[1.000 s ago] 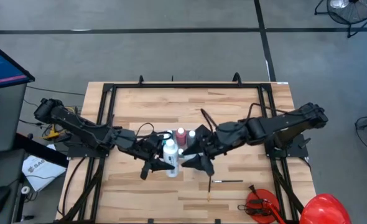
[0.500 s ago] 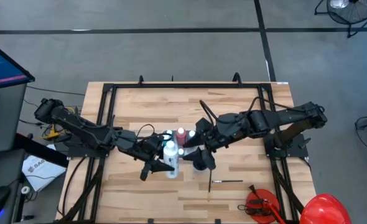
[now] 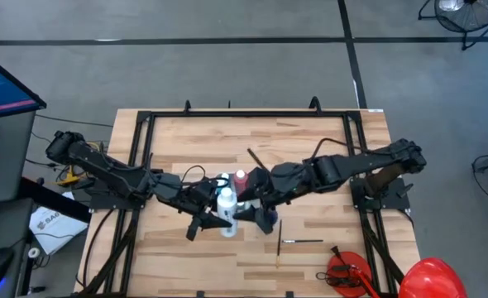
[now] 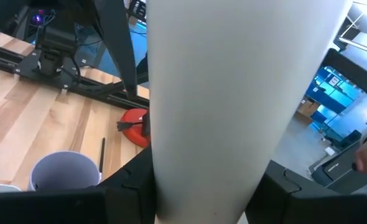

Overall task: Pick & Place Paint Supplies
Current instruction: Put the white paint bottle into the white bin

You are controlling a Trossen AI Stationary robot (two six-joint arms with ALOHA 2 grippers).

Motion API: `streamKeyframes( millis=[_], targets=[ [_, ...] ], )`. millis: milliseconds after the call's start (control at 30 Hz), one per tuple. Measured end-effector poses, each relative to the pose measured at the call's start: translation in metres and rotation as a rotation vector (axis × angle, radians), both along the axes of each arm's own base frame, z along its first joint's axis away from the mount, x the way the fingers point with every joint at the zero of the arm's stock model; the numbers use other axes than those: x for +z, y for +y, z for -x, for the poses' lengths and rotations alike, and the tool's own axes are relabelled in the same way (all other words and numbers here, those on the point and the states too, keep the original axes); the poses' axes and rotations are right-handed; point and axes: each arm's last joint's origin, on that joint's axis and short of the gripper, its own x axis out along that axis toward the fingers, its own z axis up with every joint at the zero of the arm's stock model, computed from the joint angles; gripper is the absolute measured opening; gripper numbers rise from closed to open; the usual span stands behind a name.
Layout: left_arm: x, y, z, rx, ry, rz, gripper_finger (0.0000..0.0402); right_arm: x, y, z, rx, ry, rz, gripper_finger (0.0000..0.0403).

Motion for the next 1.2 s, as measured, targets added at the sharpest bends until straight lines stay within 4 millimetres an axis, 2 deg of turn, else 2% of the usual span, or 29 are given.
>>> streamKeyframes(
  millis=[433,1000,1200],
  targets=[
    [-0.006,-0.003,-0.002,-0.005,0.039,-0.002,0.0155,0.0,-0.008,-0.01,0.009,-0.042,-0.039,0.0261],
    [-0.008,-0.002,-0.004,0.016,0.043,-0.009,0.0154,-0.017,-0.01,-0.024,0.033,0.014,-0.075,0.0261],
    [-0.007,-0.002,-0.004,0.02,0.034,-0.006,0.0156,-0.017,-0.011,-0.03,0.025,-0.023,-0.091,0.026]
  ],
)
